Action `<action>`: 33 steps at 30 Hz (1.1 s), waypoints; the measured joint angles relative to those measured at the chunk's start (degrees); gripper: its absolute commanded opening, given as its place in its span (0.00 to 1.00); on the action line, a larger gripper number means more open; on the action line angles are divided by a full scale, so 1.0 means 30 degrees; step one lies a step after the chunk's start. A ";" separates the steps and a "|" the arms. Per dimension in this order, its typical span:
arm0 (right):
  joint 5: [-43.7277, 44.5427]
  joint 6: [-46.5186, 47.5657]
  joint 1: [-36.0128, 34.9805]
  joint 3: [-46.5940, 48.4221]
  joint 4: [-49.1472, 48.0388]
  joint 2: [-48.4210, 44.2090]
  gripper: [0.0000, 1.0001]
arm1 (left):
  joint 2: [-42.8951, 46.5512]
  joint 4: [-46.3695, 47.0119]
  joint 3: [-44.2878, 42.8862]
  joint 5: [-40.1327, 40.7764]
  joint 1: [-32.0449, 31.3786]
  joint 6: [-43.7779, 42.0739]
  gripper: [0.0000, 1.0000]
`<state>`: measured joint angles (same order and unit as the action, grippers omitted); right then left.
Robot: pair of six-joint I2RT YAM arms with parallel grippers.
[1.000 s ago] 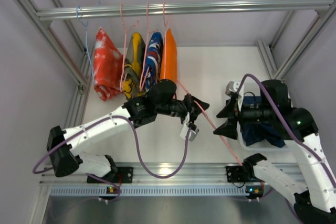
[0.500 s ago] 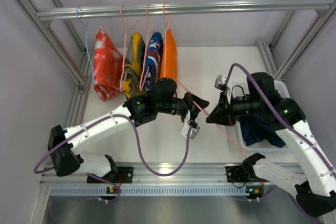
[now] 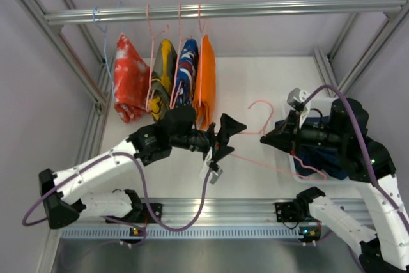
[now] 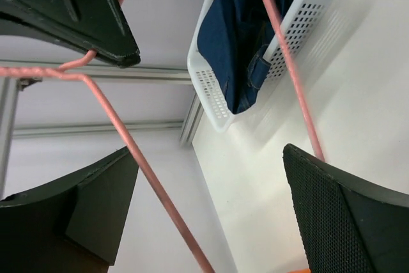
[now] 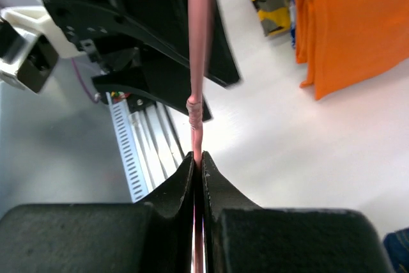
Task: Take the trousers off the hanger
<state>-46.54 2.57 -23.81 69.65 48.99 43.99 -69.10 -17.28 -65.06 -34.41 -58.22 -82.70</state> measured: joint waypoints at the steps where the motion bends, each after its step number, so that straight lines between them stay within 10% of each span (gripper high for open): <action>1: 0.0066 -0.0379 0.0277 -0.0066 -0.0219 -0.0350 0.00 | 0.0525 -0.0335 0.0138 -0.0007 0.0000 0.0015 0.99; 13: 0.2419 -0.5209 0.1625 0.0386 -0.3504 -0.0306 0.00 | 0.6994 -0.3118 0.2543 0.0903 -0.0022 0.1807 0.99; 33: 1.2633 -0.5428 0.1734 0.6535 -0.4095 0.4772 0.00 | 0.5865 0.0590 0.0947 0.5406 -0.0022 1.4600 0.99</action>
<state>-8.64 -13.72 -18.61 89.25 36.71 58.30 -51.51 -15.51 -62.22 -18.20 -58.28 -38.89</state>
